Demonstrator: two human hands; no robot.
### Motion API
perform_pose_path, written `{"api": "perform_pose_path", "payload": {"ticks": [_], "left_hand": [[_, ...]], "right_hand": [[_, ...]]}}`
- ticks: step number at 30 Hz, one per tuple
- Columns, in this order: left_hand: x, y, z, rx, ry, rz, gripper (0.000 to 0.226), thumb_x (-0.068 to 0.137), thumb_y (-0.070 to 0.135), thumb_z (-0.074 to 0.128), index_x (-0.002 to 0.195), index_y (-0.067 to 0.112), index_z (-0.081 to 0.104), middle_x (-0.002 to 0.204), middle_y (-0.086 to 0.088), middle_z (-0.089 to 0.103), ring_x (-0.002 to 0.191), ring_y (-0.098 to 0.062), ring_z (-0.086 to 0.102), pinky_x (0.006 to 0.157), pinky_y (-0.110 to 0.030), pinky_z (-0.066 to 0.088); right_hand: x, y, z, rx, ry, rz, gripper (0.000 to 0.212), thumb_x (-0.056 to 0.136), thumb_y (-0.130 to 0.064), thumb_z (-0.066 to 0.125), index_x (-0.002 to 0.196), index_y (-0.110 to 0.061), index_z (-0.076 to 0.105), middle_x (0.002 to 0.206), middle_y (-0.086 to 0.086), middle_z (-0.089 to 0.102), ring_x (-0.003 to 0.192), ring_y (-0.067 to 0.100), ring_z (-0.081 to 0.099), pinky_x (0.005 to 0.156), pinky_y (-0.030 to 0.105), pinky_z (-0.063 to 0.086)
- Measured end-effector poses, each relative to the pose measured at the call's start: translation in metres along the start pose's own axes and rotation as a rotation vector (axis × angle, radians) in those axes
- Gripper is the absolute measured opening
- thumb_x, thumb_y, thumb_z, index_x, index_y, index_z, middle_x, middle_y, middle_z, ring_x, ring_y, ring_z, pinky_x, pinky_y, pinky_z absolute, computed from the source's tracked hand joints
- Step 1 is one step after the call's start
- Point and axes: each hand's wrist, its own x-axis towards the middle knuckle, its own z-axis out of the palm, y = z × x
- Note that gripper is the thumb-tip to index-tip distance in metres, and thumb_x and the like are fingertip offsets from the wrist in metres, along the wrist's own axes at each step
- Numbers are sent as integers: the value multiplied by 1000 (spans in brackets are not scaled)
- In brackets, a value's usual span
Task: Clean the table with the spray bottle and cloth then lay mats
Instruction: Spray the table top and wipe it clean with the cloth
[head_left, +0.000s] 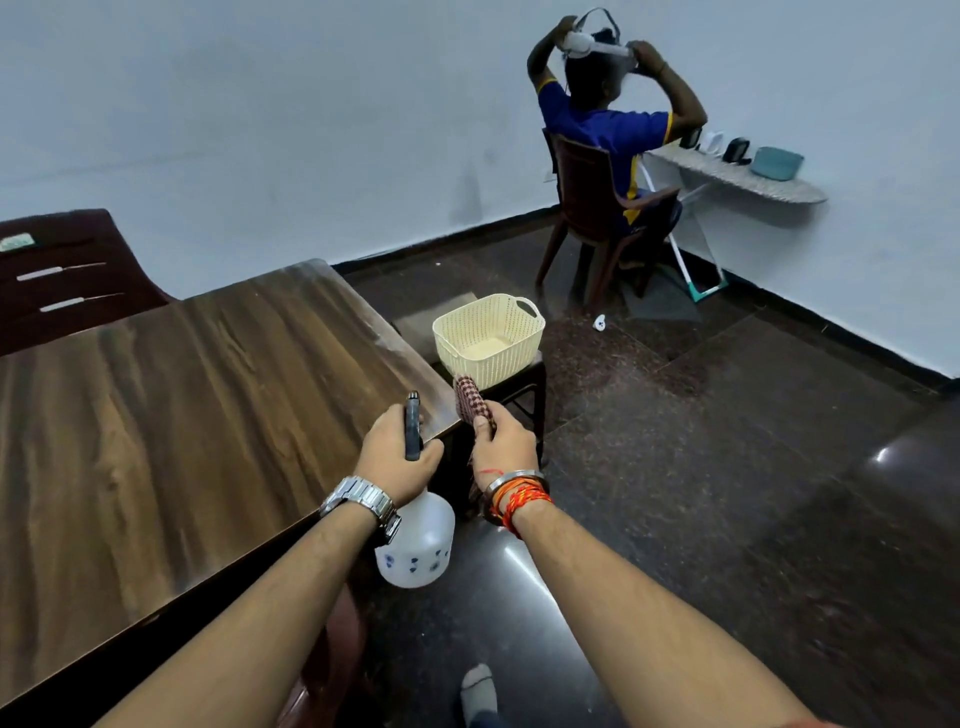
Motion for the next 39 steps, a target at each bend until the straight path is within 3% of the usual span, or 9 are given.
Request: {"api": "perform_pose_path", "payload": {"ticks": [4, 7, 11, 16, 21, 31, 39], "left_hand": [[69, 7, 38, -4, 17, 33, 30, 77, 14, 72, 97, 2, 53, 94, -13, 57, 82, -28, 53, 66, -30, 33], [118, 19, 57, 2, -12, 29, 45, 69, 16, 80, 102, 3, 51, 101, -12, 53, 90, -27, 52, 70, -30, 35], [184, 43, 76, 36, -69, 35, 68, 64, 12, 86, 118, 2, 46, 113, -10, 46, 98, -20, 45, 77, -26, 36], [254, 50, 111, 50, -88, 2, 65, 63, 10, 85, 116, 1, 47, 117, -12, 47, 101, -23, 48, 79, -27, 38], [313, 51, 146, 88, -1, -109, 66, 58, 13, 88, 108, 3, 46, 111, -12, 49, 101, -29, 53, 74, -30, 39], [403, 48, 184, 87, 81, -296, 76, 54, 26, 95, 110, 11, 45, 116, -11, 57, 107, -30, 58, 88, -44, 51], [463, 1, 204, 106, -3, -375, 66, 62, 28, 89, 108, 19, 44, 109, -2, 56, 94, -27, 63, 78, -35, 51]], "right_hand": [[71, 19, -13, -45, 4, 21, 30, 97, -22, 47, 122, -21, 62, 100, 12, 70, 92, 31, 64, 80, 33, 49], [128, 27, -25, -89, 3, 54, 29, 96, -23, 47, 121, -22, 62, 95, 13, 70, 89, 32, 65, 77, 33, 50], [202, 33, -38, -90, 7, 48, 31, 97, -21, 47, 124, -19, 61, 105, 14, 69, 96, 33, 63, 83, 33, 48], [280, 54, -36, -107, -41, 64, 30, 97, -22, 47, 124, -18, 61, 106, 15, 69, 96, 34, 63, 81, 34, 49], [363, 75, -35, -154, -149, -14, 27, 97, -18, 47, 119, -12, 62, 108, 19, 67, 97, 37, 61, 79, 34, 46], [488, 93, -13, -173, -360, -34, 29, 98, -14, 47, 122, -6, 60, 112, 21, 66, 102, 38, 60, 86, 37, 45], [550, 110, 49, -259, -456, -35, 26, 96, -16, 49, 117, -13, 63, 104, 19, 69, 94, 38, 62, 82, 40, 51]]}}
